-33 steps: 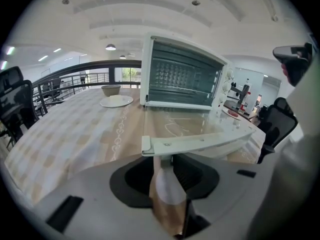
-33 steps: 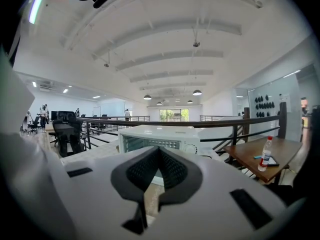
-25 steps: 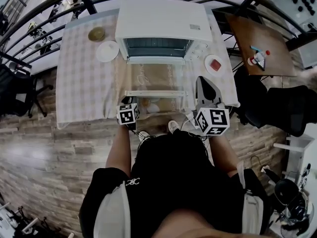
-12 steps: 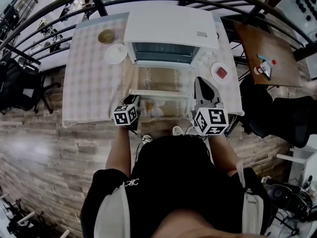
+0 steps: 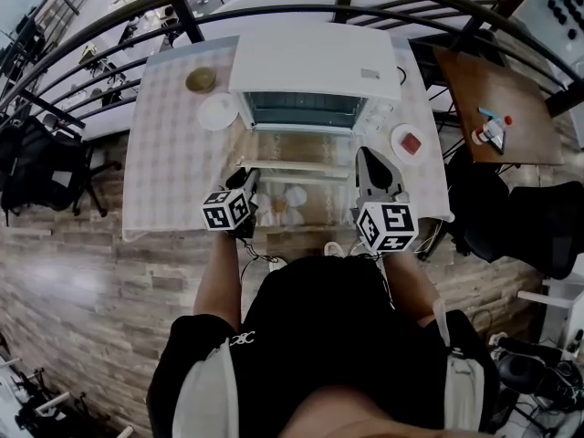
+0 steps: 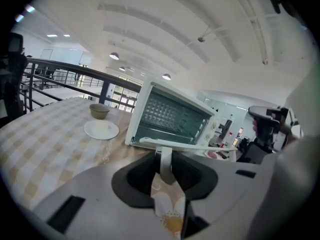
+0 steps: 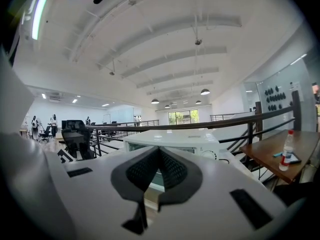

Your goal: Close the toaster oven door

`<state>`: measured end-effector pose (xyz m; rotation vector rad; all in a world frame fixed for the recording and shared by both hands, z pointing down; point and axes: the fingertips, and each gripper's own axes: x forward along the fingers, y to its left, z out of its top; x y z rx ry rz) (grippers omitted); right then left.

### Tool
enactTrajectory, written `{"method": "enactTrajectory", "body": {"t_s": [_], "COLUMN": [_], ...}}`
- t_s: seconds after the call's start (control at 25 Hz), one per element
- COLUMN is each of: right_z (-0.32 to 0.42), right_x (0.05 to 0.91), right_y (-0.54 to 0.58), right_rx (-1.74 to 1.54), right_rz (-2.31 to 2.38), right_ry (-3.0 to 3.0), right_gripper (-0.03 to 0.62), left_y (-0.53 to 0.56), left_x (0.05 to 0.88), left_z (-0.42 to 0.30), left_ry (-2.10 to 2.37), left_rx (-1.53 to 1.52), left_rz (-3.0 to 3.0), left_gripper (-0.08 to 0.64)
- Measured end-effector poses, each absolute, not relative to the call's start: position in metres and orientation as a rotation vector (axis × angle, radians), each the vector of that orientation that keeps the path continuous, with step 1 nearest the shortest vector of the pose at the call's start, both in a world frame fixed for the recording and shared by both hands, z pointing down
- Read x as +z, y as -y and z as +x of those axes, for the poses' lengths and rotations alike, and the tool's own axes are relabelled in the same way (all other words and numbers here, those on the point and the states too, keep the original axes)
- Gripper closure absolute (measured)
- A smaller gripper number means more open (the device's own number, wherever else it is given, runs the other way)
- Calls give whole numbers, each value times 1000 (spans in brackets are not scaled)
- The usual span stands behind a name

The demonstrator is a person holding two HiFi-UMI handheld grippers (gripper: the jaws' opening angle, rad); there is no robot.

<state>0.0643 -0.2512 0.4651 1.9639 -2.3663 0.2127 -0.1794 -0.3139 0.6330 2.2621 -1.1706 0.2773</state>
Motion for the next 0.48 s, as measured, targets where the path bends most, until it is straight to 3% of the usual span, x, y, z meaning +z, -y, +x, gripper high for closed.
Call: {"method": "enactTrajectory", "body": {"t_s": [0.48], "right_z": [74], "right_x": [466], "right_y": [261], "right_rx": [226], "right_rz": [1993], "right_ry": [2374], "right_gripper": [591], "left_y": [376], "left_x": [570], "left_z": [-170], "left_ry": [1153], "left_rx": [30], "left_rz": [2154], "left_gripper": [443]}}
